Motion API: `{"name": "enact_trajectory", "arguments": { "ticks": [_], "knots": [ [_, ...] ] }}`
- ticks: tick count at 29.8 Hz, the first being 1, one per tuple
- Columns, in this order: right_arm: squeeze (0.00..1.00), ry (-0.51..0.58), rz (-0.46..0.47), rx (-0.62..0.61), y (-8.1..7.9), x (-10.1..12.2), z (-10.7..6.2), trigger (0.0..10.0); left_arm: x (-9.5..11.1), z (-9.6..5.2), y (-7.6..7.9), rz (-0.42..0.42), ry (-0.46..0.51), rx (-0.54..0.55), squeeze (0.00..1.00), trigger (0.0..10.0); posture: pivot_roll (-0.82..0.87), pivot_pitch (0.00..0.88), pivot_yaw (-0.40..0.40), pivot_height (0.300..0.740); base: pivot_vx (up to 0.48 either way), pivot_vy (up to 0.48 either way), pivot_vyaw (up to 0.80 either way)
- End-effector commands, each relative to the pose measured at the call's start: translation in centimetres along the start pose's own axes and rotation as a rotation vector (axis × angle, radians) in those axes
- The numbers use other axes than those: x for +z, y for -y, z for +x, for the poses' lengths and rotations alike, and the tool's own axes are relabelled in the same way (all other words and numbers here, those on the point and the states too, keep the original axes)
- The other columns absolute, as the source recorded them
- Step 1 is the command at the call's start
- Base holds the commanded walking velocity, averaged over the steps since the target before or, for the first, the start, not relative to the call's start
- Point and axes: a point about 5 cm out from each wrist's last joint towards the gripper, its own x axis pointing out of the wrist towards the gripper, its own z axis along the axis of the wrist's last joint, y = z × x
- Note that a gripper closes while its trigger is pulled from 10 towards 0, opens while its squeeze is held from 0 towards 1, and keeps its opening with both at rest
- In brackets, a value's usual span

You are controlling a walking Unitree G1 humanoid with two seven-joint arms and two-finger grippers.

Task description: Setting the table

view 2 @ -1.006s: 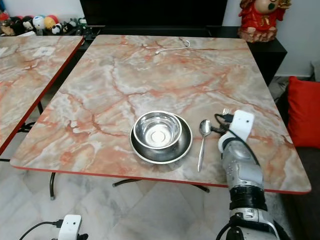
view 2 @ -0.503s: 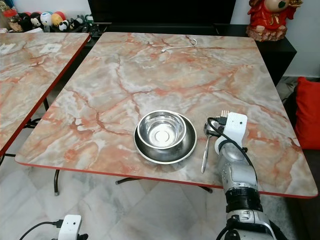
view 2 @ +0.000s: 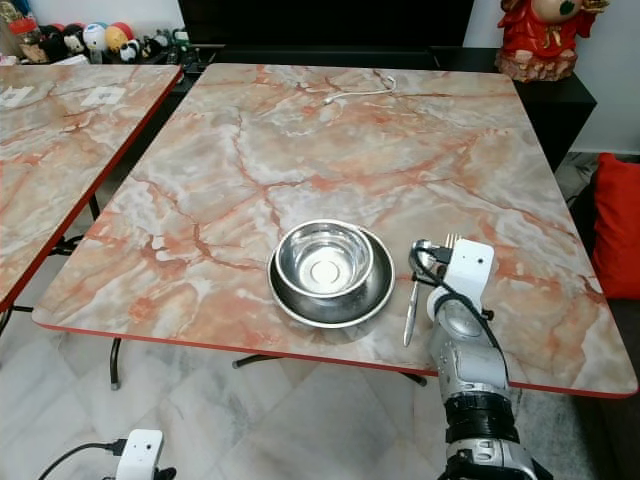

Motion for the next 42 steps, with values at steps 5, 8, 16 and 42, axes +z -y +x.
{"name": "enact_trajectory", "arguments": {
  "ticks": [5, 8, 16, 42],
  "knots": [
    [0.19, -0.022, -0.006, -0.010, 0.10, -0.59, -0.16, 10.0, -0.79, -0.21, -0.47, 0.007, -0.033, 0.010, 0.00, 10.0, -0.10, 0.121, 0.058, 0.740, 0.000, 0.000, 0.00],
    [0.18, -0.025, -0.007, -0.006, -0.01, -0.68, -0.21, 10.0, -0.79, -0.21, -0.48, 0.008, -0.032, 0.010, 0.00, 10.0, -0.10, 0.122, 0.059, 0.740, 0.000, 0.000, 0.00],
    [0.18, -0.027, -0.007, -0.002, -0.08, -0.72, -0.22, 10.0, -0.76, -0.20, -0.50, 0.009, -0.031, 0.010, 0.00, 10.0, -0.10, 0.121, 0.058, 0.740, 0.000, 0.000, 0.00],
    [0.94, -0.036, -0.003, 0.003, -0.39, -0.89, -0.34, 10.0, -0.71, -0.21, -0.60, 0.011, -0.027, 0.016, 0.00, 10.0, -0.10, 0.118, 0.058, 0.740, 0.000, 0.000, 0.00]
  ]
}}
